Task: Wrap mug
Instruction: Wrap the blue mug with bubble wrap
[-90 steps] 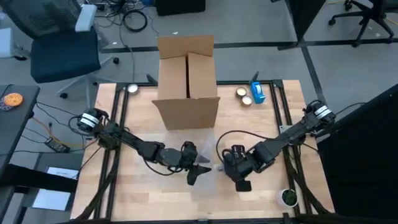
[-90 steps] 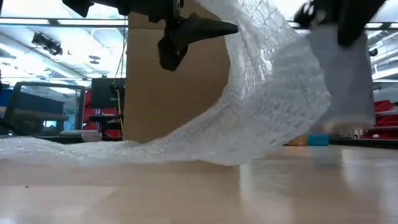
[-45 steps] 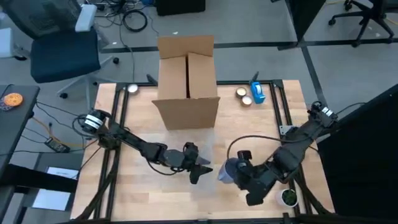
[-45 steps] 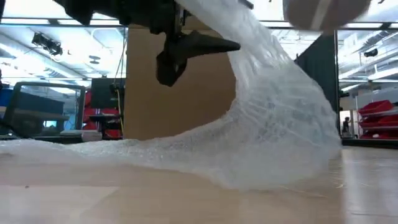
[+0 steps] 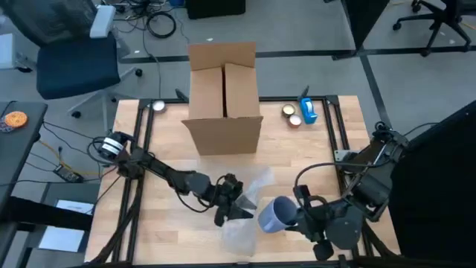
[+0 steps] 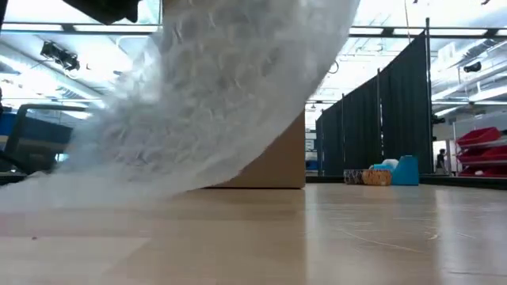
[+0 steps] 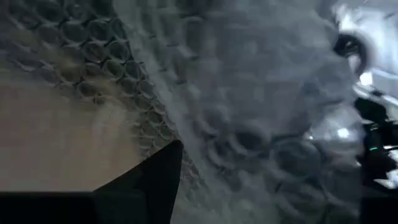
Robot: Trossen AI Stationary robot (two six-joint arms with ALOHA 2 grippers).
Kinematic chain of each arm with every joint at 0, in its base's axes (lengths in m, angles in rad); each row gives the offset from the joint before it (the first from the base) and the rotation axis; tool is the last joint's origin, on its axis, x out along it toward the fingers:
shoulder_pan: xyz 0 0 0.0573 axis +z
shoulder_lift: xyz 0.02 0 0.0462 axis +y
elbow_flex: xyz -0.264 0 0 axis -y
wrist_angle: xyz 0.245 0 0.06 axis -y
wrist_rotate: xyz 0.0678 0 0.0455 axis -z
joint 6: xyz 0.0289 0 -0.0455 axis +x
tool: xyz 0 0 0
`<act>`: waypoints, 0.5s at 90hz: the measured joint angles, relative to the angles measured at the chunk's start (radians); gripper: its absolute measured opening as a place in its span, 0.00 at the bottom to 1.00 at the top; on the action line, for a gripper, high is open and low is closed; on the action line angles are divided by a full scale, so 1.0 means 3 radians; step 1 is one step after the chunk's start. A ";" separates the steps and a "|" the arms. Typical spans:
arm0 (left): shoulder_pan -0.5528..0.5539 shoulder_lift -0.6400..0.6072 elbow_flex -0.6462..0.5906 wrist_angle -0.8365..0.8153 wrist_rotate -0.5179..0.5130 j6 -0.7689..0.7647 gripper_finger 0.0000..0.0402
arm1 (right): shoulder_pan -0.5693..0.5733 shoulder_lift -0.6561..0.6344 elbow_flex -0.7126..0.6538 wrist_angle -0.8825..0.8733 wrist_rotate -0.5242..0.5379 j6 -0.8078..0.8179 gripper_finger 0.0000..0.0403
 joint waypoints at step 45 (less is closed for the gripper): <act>0.0028 0.0003 -0.0001 -0.0089 -0.0468 -0.0369 0.70 | -0.0006 0.0001 0.0000 0.0008 0.0041 0.0037 0.00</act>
